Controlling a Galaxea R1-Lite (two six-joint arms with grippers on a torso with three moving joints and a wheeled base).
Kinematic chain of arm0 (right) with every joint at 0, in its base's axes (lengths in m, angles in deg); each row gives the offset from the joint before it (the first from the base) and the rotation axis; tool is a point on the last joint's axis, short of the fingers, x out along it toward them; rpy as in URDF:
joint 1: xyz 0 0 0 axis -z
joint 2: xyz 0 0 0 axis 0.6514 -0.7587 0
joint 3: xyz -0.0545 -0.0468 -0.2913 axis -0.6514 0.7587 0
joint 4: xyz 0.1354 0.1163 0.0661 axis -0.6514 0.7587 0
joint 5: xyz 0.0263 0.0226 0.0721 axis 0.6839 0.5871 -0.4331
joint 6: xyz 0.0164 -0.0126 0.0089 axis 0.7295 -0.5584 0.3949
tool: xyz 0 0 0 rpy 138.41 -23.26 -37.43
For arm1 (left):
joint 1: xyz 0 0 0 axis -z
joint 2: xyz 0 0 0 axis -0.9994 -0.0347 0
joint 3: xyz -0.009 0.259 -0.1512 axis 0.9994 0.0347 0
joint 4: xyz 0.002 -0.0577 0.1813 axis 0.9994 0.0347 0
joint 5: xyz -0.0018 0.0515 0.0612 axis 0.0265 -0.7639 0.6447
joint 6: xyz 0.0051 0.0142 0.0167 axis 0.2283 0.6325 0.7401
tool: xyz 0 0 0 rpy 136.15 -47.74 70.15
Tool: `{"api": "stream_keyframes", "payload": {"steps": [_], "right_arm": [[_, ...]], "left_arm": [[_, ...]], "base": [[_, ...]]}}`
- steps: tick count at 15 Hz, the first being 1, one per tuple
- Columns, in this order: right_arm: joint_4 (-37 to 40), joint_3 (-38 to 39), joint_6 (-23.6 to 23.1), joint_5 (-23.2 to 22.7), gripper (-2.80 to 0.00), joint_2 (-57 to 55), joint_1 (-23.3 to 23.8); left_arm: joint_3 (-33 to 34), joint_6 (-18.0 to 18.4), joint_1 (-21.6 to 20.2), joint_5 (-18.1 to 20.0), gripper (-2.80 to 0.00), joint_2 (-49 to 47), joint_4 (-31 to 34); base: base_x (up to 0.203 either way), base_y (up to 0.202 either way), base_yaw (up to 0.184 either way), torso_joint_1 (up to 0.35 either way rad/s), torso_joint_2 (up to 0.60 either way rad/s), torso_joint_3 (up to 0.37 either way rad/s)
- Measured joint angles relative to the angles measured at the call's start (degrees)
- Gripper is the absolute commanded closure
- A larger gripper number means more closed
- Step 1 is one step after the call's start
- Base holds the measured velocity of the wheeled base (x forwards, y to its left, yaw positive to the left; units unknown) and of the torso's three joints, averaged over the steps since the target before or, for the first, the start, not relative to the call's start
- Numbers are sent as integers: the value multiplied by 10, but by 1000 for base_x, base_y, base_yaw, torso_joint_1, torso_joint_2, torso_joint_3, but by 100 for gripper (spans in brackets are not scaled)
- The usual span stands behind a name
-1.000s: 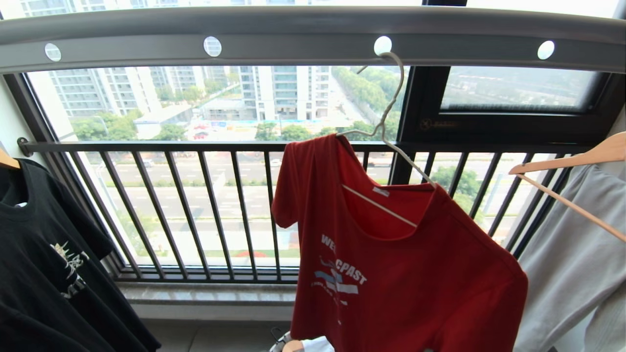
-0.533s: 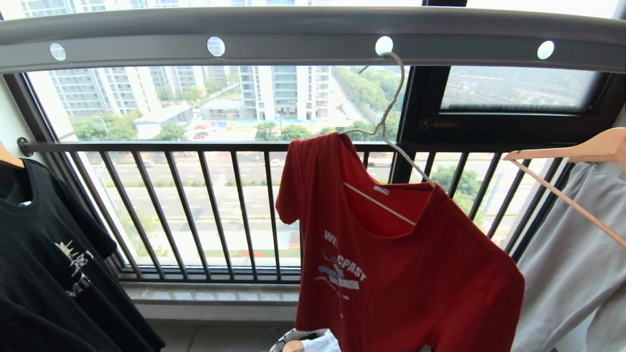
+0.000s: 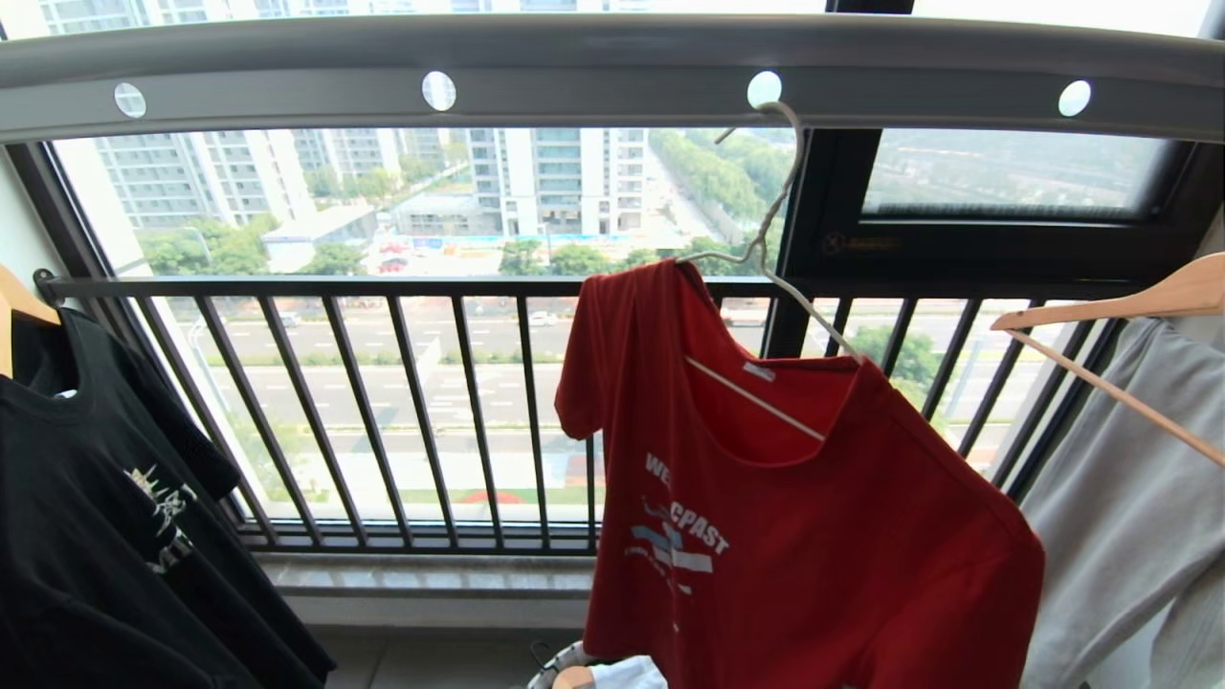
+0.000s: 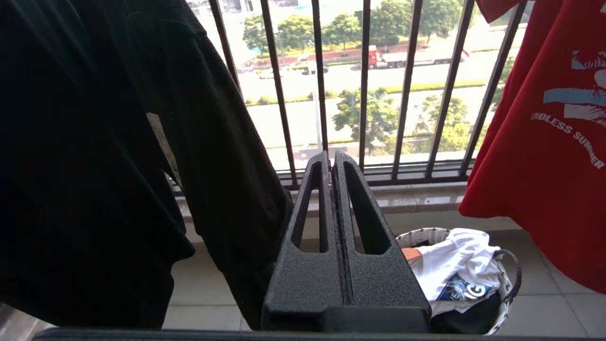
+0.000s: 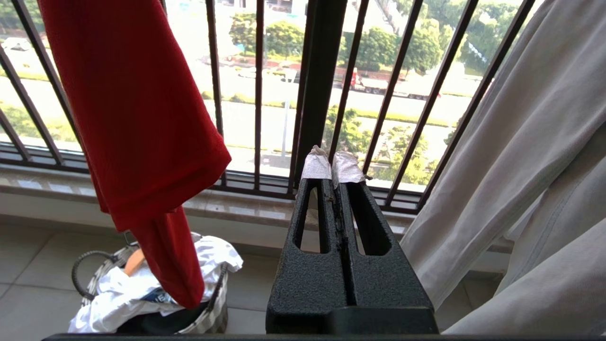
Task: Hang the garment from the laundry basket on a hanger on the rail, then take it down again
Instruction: Take the clothes off the clothes rack
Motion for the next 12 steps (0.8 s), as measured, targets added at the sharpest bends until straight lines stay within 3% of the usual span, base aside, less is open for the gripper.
{"api": "stream_keyframes", "payload": {"steps": [3, 12], "right_arm": [[0, 0, 0, 0, 0, 0, 0], [0, 0, 0, 0, 0, 0, 0]], "left_arm": [[0, -34, 0, -3, 0, 0, 0], [0, -35, 0, -3, 0, 0, 1]], "base": [[0, 0, 0, 0, 0, 0], [0, 0, 0, 0, 0, 0]]}}
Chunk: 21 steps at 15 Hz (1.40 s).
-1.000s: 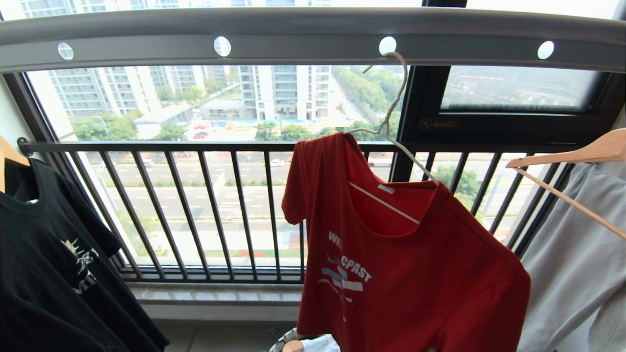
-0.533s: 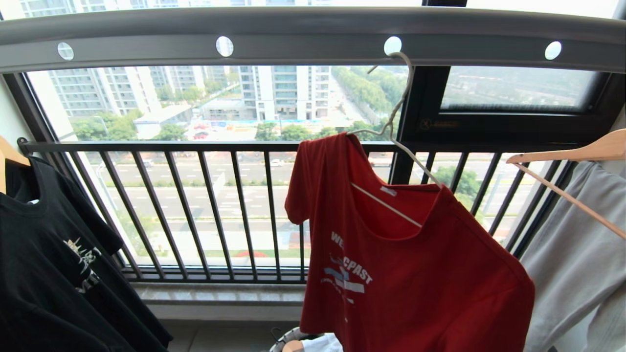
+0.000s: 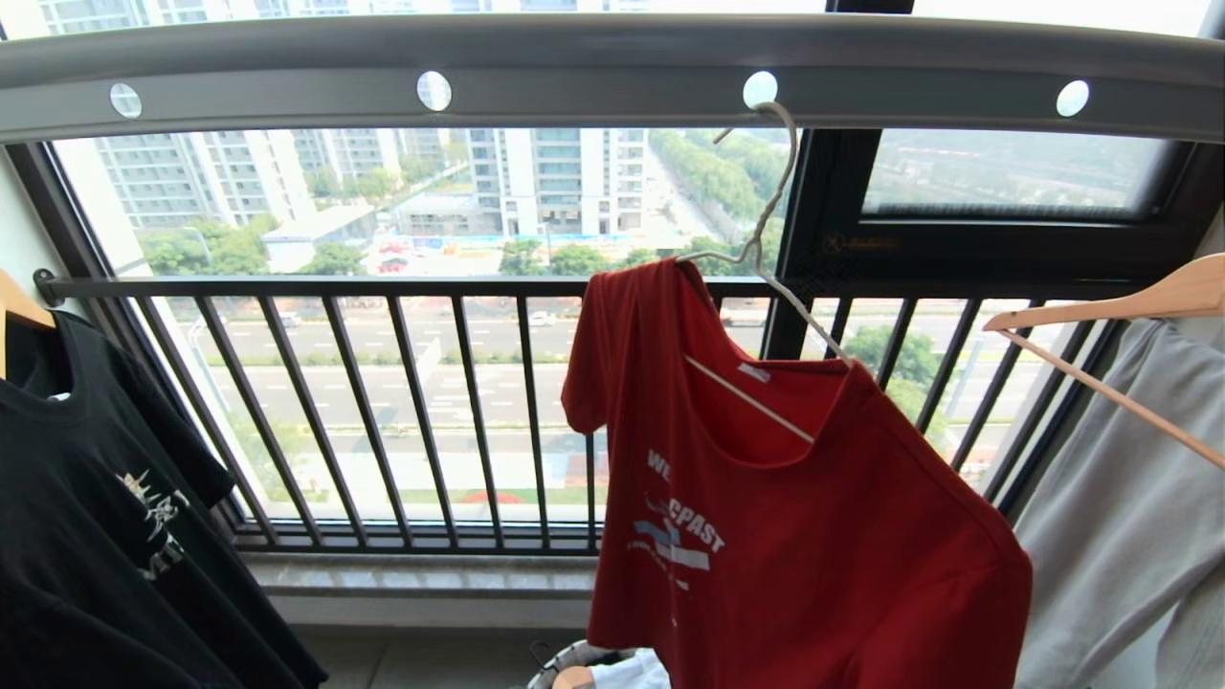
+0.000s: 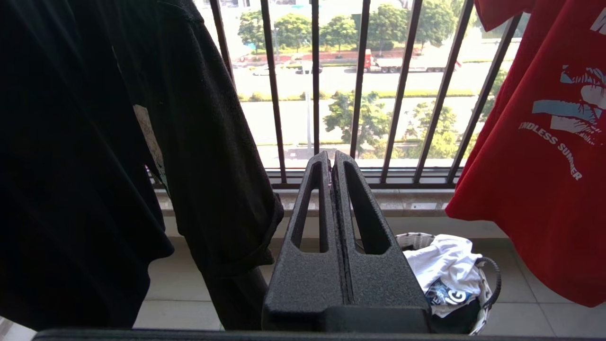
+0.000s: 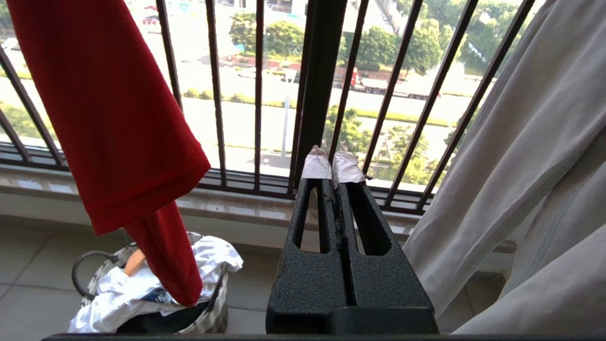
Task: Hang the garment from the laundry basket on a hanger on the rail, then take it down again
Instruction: Take the clothes off the clothes rack
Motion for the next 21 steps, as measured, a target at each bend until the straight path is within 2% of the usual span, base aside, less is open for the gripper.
{"api": "stream_keyframes", "payload": {"steps": [21], "right_arm": [[0, 0, 0, 0, 0, 0, 0]], "left_arm": [[0, 0, 0, 0, 0, 0, 0]], "base": [[0, 0, 0, 0, 0, 0]]}}
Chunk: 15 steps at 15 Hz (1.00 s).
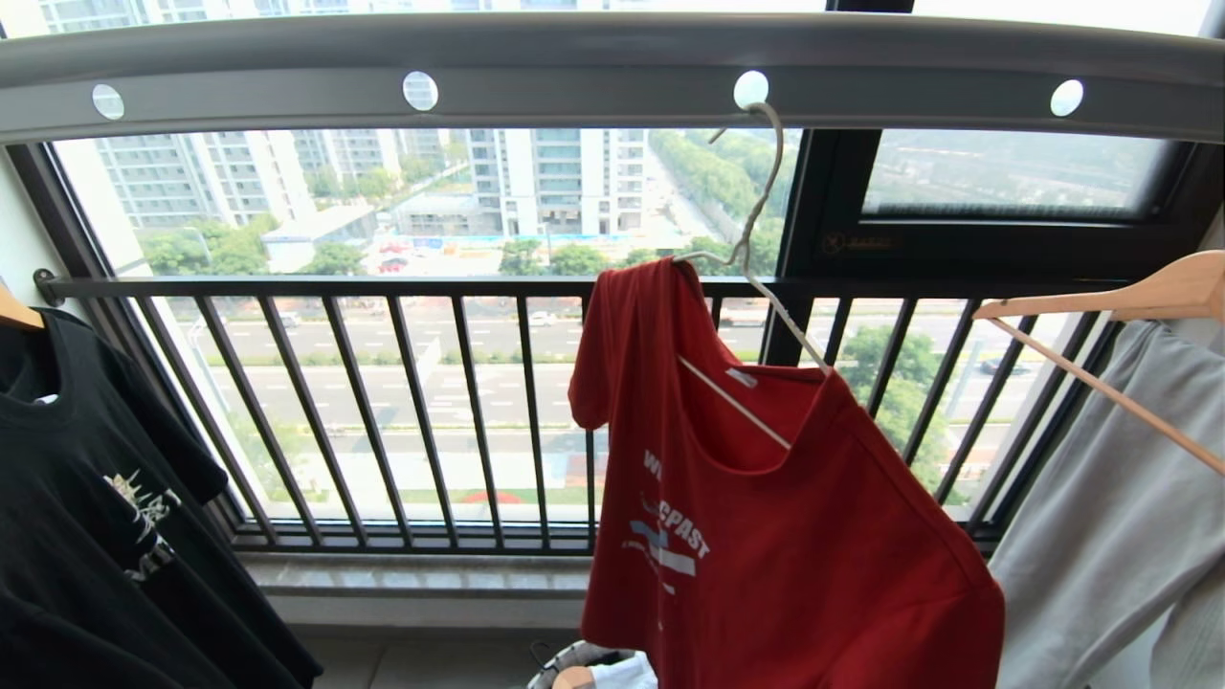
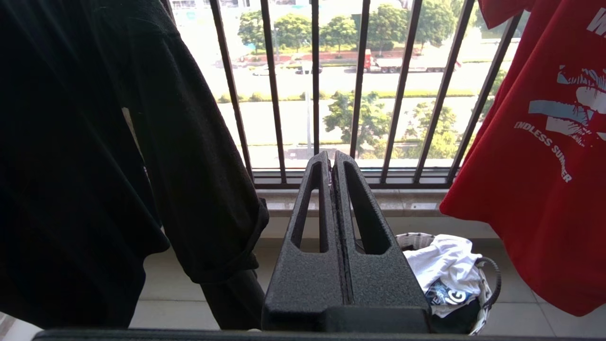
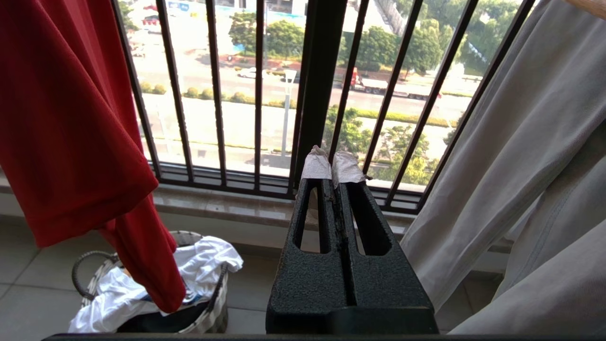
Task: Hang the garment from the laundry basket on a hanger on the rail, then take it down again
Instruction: Take the clothes off the clothes rack
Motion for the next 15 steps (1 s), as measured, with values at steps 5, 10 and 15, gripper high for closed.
{"api": "stream_keyframes", "payload": {"steps": [5, 10, 15], "right_arm": [[0, 0, 0, 0, 0, 0, 0], [0, 0, 0, 0, 0, 0, 0], [0, 0, 1, 1, 0, 0, 0]], "left_arm": [[0, 0, 0, 0, 0, 0, 0], [0, 0, 0, 0, 0, 0, 0], [0, 0, 0, 0, 0, 0, 0]], "base": [[0, 0, 0, 0, 0, 0], [0, 0, 0, 0, 0, 0], [0, 0, 0, 0, 0, 0]]}}
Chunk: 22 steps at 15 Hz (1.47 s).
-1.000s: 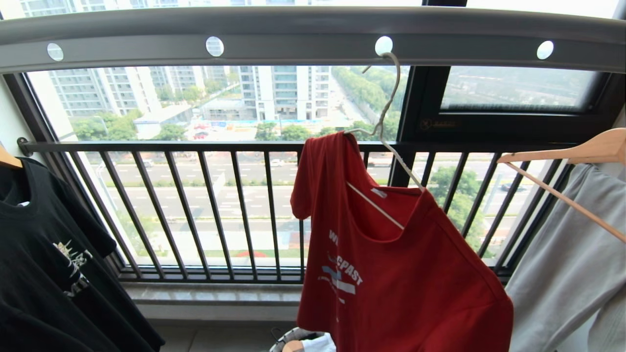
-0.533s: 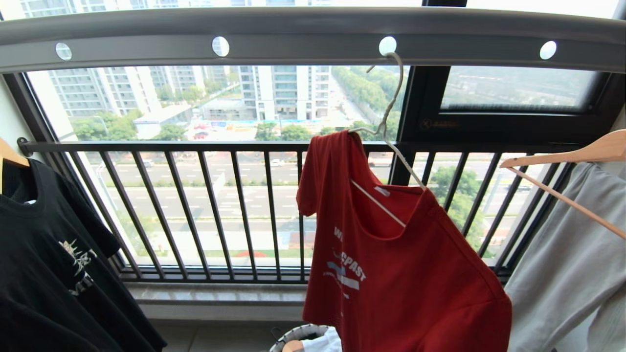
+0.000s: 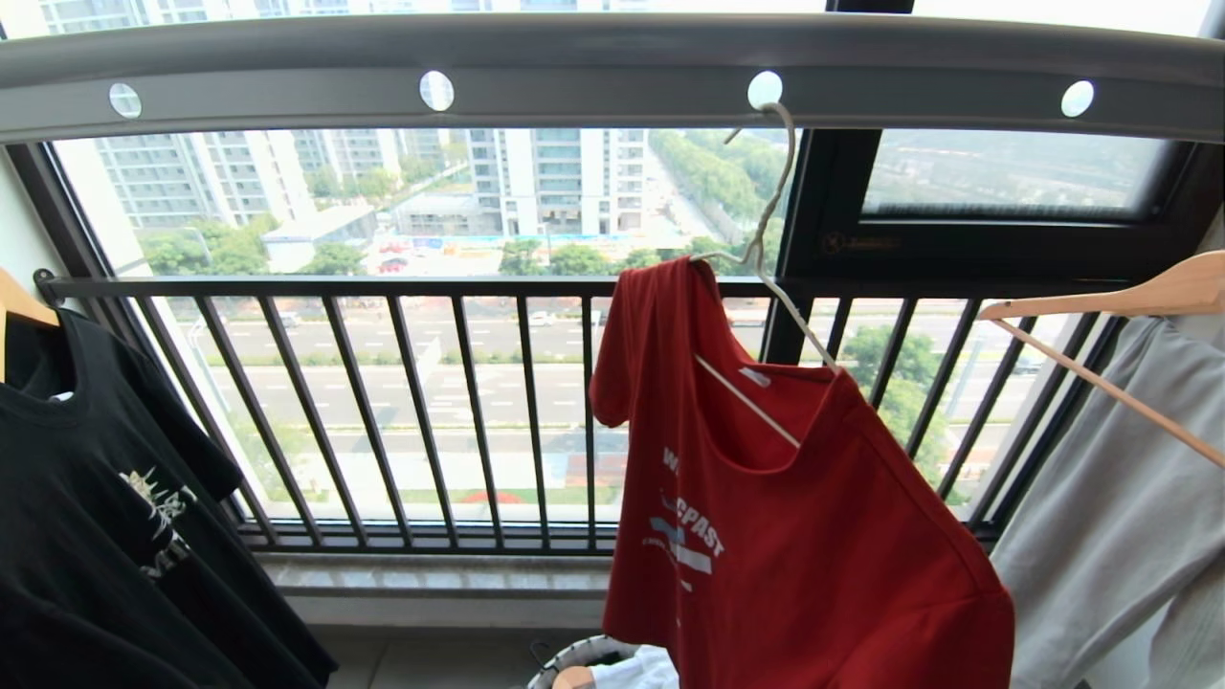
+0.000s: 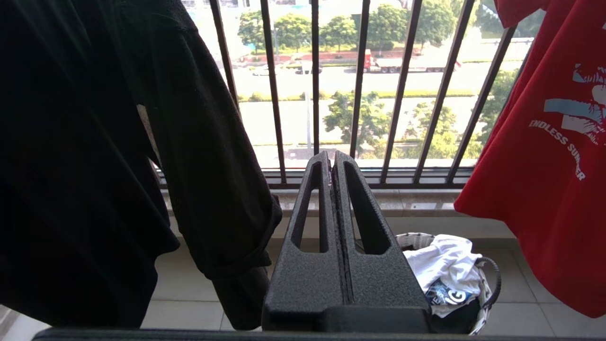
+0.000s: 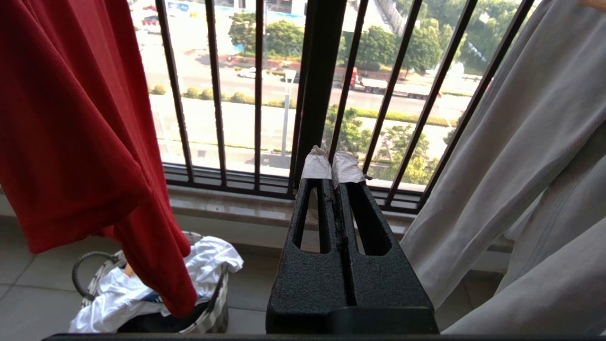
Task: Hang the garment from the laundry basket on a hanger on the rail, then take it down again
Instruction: Take the clothes off the clothes rack
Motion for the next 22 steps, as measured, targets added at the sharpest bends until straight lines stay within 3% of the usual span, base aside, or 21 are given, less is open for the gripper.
{"api": "stream_keyframes", "payload": {"steps": [11, 15, 22], "right_arm": [[7, -20, -7, 21, 0, 0, 0], [91, -151, -21, 16, 0, -37, 0], [145, -394, -24, -10, 0, -289, 1]], "left_arm": [[0, 0, 0, 0, 0, 0, 0], [0, 0, 0, 0, 0, 0, 0], [0, 0, 0, 0, 0, 0, 0]], "base": [[0, 0, 0, 0, 0, 0], [0, 0, 0, 0, 0, 0], [0, 0, 0, 0, 0, 0]]}}
